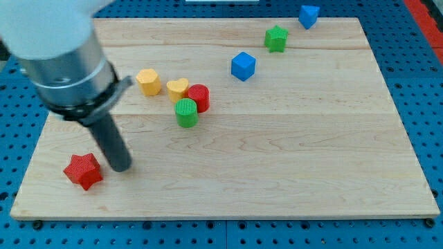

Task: Slide green circle closer to the red star

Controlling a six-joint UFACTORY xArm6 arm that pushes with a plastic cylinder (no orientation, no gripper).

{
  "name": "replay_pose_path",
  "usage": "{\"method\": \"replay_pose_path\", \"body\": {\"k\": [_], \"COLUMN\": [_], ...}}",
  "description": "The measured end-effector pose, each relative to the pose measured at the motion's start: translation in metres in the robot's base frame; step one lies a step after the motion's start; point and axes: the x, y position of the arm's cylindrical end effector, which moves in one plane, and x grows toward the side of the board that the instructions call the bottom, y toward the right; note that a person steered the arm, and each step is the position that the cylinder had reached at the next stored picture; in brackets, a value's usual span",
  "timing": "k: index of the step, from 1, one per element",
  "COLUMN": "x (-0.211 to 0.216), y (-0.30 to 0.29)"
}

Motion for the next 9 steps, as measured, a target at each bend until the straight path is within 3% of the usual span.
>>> {"method": "replay_pose_path", "body": {"k": [2, 4, 9], "x": [-0.017, -0.094, -0.100], "y": [0.058, 0.141, 0.129]}}
